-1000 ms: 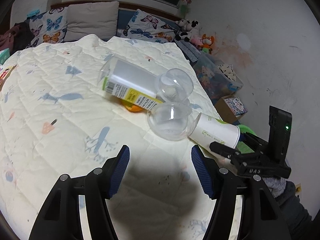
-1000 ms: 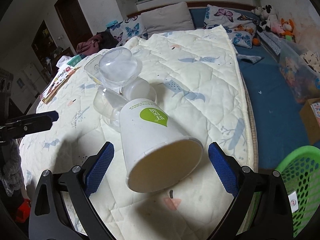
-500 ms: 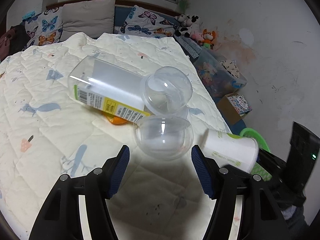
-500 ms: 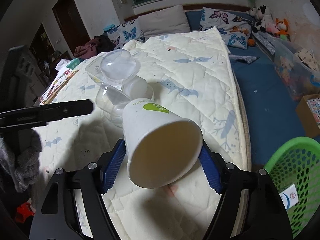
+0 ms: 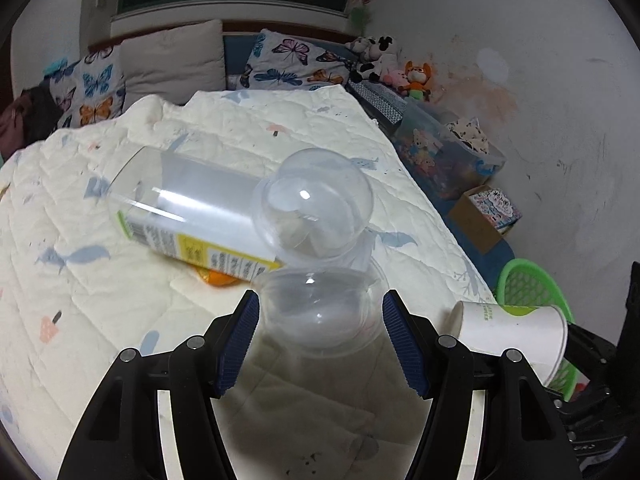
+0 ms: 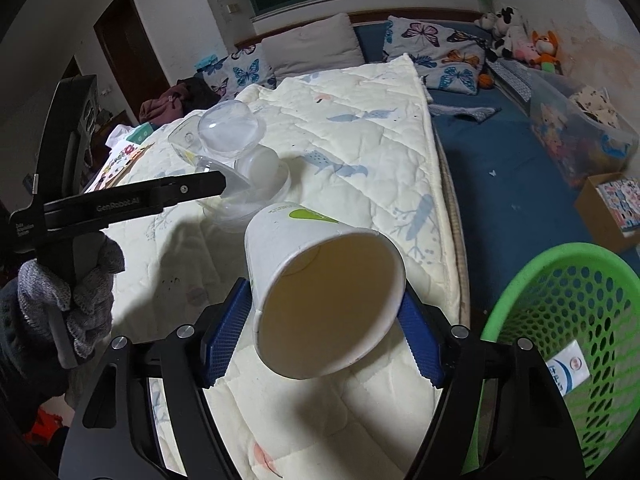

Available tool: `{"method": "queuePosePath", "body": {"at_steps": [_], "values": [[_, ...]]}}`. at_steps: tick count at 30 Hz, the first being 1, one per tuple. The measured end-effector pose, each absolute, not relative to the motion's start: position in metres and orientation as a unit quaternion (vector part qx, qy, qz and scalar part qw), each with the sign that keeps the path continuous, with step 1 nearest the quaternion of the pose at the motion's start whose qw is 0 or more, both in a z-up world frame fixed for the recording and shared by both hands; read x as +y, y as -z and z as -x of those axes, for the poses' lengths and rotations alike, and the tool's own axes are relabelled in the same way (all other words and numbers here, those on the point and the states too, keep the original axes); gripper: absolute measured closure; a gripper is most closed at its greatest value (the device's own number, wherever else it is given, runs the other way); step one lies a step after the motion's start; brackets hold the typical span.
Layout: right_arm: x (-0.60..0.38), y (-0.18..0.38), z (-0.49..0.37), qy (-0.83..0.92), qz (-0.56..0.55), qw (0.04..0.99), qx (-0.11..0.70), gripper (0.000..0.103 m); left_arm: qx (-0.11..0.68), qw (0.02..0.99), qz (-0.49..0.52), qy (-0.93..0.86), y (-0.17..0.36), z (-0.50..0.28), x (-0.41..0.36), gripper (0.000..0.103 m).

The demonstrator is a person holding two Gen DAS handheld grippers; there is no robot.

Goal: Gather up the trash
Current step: 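Grasp the clear plastic cup with the left tool while the right tool lifts the paper cup, then carry the paper cup with the right tool into the wastebasket and release it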

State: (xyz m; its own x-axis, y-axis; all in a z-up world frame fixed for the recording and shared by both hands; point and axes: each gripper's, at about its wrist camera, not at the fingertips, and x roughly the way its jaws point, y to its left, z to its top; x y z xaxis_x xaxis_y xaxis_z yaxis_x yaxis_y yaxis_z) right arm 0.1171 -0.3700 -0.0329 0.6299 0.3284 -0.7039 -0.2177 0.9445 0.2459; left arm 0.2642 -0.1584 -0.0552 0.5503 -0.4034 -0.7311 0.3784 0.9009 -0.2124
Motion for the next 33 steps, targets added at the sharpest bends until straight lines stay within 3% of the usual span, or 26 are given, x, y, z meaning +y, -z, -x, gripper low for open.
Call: {"method": "queuePosePath", "body": {"at_steps": [7,11,33], "values": [[-0.371,0.031,-0.113,-0.152,-0.074,0.901,0.399,0.031,0.412,0.886,-0.005,0.213,0.058,-0.27,-0.162,0.041],[-0.371,0.031,-0.112,-0.153,-0.077,0.901,0.399,0.031,0.41,0.889,-0.006,0.206,0.061,-0.271,-0.16,0.048],[-0.37,0.014,-0.086,-0.141,-0.084,0.909,0.382,0.032,0.389,0.89,0.007,0.238,0.039,-0.228,-0.142,0.049]]}}
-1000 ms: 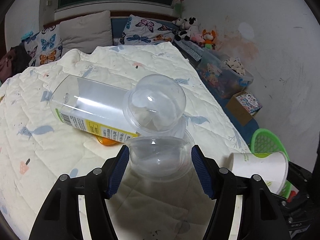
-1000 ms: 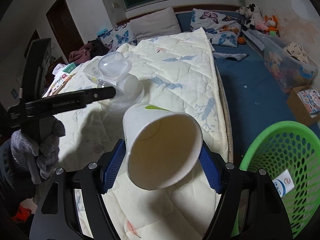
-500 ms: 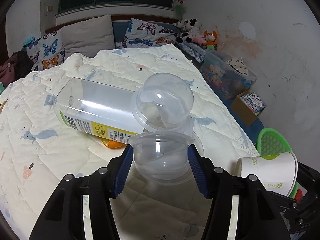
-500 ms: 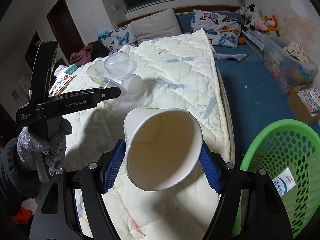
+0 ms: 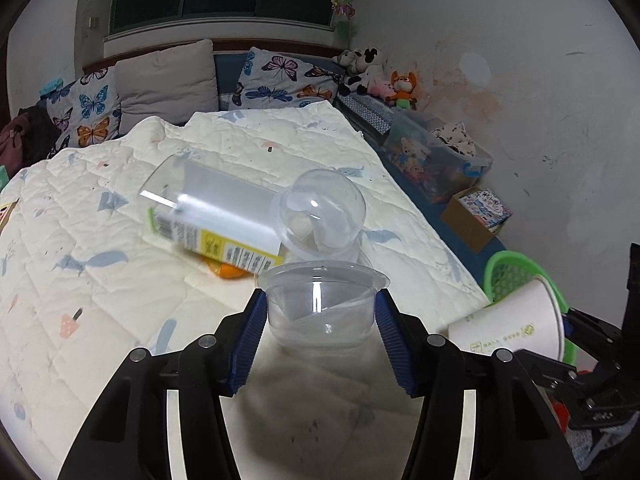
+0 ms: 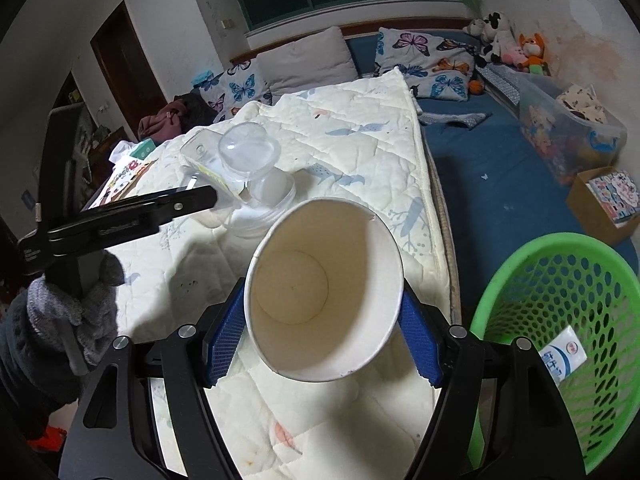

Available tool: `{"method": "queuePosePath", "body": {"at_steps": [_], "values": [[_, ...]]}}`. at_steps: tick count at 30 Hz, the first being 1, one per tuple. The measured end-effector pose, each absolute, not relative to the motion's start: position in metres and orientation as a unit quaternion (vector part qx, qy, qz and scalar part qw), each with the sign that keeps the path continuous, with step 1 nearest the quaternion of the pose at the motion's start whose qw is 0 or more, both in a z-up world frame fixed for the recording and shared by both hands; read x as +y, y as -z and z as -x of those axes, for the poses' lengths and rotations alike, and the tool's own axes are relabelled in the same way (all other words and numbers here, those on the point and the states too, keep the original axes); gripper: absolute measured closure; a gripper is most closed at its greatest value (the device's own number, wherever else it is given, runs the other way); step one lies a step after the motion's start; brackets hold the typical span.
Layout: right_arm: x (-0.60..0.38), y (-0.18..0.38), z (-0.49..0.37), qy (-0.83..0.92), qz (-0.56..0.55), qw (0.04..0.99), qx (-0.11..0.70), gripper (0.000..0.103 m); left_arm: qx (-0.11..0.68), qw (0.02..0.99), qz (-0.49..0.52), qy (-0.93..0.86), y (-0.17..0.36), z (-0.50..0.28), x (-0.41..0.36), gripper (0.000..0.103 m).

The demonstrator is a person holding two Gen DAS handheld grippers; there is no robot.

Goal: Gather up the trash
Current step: 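Carry the paper cup with the right tool into the wastebasket and release it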

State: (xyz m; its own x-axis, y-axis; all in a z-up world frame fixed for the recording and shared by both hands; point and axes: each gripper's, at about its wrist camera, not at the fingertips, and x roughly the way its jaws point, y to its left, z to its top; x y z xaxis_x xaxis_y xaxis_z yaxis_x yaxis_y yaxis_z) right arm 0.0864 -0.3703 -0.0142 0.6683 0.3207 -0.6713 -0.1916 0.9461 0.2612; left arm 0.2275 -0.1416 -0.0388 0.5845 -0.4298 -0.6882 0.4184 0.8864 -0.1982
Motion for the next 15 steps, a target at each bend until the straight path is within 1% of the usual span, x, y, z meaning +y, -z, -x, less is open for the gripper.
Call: {"method": "queuePosePath", "body": {"at_steps": [7,8,15], "values": [[-0.375,0.006,-0.066,-0.131,-0.089,0.913,0.375,0.033,0.385,0.885,0.022,0.26,0.026,-0.2,-0.131,0.049],[-0.377,0.005,-0.064,-0.131,-0.09,0.913,0.375,0.037,0.384,0.885,0.023,0.262,0.025,-0.197,-0.131,0.049],[-0.385,0.007,-0.052,-0.118,-0.099,0.913,0.377,0.037,0.384,0.882,0.026,0.27,0.024,-0.183,-0.13,0.049]]}}
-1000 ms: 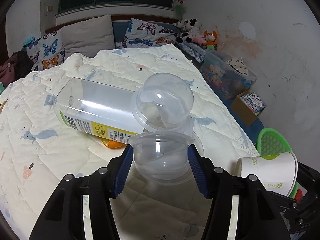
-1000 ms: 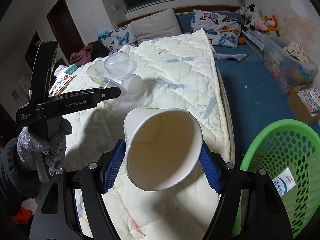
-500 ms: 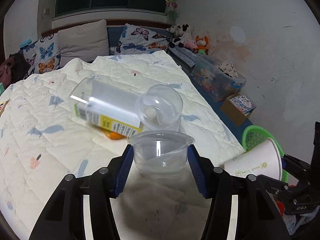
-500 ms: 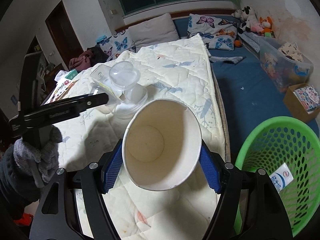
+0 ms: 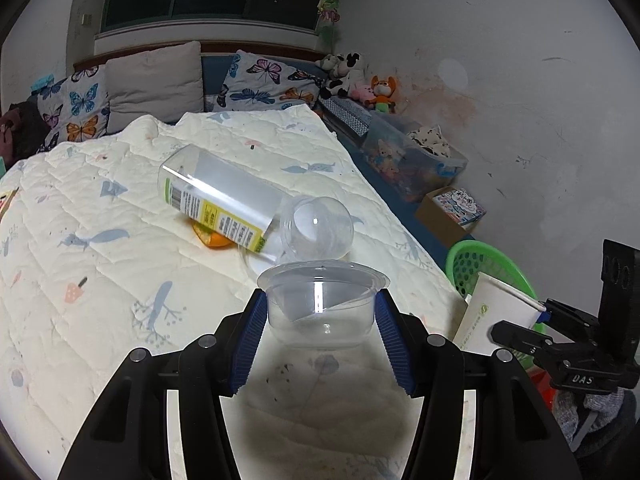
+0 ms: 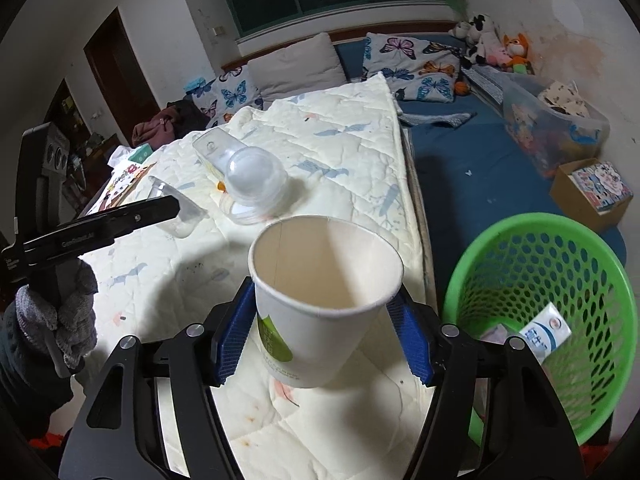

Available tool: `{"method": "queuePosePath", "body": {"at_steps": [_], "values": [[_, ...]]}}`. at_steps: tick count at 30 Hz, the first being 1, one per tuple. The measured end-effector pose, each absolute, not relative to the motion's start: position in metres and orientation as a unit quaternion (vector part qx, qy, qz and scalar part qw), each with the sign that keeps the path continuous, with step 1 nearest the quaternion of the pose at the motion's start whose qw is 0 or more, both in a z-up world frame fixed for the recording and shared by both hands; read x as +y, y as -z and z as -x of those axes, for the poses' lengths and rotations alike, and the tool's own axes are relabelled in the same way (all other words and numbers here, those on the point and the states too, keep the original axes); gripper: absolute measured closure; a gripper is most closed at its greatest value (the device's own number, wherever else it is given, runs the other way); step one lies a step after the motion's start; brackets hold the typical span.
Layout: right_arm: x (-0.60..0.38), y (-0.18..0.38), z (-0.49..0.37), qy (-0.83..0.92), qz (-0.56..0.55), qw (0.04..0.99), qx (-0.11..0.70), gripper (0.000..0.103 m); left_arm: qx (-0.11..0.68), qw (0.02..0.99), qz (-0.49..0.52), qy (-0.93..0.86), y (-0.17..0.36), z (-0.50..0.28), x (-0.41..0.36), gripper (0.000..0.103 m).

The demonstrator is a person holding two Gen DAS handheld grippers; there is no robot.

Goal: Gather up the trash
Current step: 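Carry the paper cup with the right tool into the wastebasket and release it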

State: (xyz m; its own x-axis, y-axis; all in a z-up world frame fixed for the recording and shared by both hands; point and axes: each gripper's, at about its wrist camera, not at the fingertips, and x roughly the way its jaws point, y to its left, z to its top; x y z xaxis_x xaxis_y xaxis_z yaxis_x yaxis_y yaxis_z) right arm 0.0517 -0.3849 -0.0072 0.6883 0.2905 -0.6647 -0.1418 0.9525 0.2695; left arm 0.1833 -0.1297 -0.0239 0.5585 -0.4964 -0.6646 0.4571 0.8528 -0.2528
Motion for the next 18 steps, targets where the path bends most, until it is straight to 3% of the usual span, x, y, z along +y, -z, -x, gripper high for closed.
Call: {"method": "queuePosePath", "body": {"at_steps": [18], "values": [[-0.482,0.001,-0.021,0.009,-0.112,0.924,0.365,0.037,0.366,0.868,0.008,0.334,-0.002,-0.15,-0.172,0.049]]}}
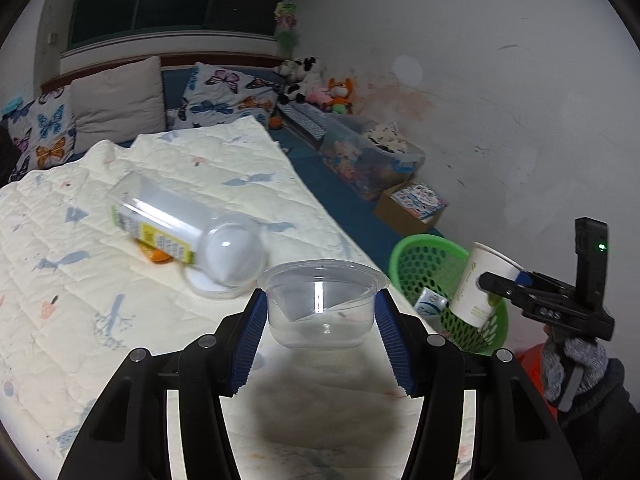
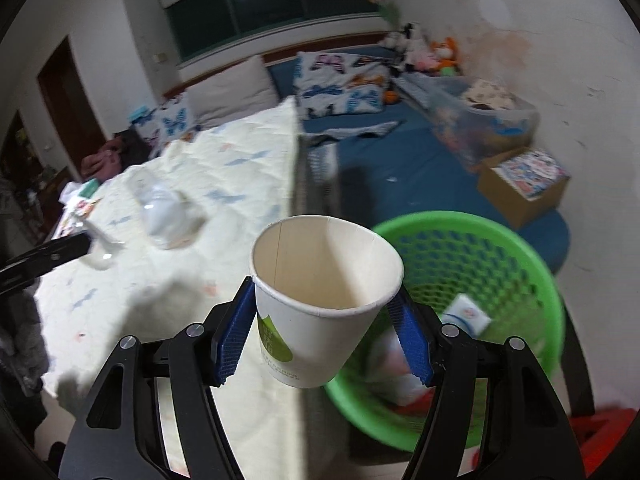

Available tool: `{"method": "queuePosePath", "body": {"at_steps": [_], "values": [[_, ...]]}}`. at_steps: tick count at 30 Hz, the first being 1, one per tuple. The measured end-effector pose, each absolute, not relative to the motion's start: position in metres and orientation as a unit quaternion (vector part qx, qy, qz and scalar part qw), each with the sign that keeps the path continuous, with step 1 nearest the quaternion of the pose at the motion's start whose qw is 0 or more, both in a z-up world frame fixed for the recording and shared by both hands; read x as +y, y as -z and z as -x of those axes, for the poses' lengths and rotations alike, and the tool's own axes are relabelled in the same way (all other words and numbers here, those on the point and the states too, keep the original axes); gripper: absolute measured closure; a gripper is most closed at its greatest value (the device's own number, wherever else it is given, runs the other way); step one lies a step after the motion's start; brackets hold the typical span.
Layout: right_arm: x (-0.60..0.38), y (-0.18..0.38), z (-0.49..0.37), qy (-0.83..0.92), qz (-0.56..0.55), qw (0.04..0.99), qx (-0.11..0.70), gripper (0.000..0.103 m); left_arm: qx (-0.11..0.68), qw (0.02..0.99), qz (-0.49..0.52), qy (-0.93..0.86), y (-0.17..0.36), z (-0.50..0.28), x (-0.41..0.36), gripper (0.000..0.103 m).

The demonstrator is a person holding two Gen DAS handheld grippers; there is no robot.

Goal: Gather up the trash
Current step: 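Carry the paper cup with the right tool into the wastebasket and release it, then lower the clear plastic cup with the left tool into the wastebasket and release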

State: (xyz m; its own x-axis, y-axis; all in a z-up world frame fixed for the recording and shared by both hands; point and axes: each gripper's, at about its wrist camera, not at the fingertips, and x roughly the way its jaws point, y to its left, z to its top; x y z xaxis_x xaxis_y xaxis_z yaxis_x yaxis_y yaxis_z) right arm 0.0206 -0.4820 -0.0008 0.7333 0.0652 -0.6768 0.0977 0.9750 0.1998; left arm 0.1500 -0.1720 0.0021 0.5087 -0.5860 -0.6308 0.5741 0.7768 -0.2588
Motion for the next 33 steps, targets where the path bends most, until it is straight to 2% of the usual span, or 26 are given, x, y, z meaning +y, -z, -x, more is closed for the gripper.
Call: {"method": "queuePosePath", "body": {"at_steps": [16,20,33], "values": [[-0.546,0.067,-0.004,0.087,-0.164,0.891,0.415,0.035,0.378,0.842,-0.021,0.384,-0.001,-0.142,-0.251,0.049],[-0.55,0.069,0.002,0.092,-0.174,0.889,0.413,0.03,0.38,0.836,-0.03,0.395,0.001,-0.141,-0.271,0.049],[-0.563,0.055,0.038,0.103,-0.194,0.894,0.389,0.028,0.406,0.808,-0.052,0.423,0.019,-0.143,-0.337,0.049]]}}
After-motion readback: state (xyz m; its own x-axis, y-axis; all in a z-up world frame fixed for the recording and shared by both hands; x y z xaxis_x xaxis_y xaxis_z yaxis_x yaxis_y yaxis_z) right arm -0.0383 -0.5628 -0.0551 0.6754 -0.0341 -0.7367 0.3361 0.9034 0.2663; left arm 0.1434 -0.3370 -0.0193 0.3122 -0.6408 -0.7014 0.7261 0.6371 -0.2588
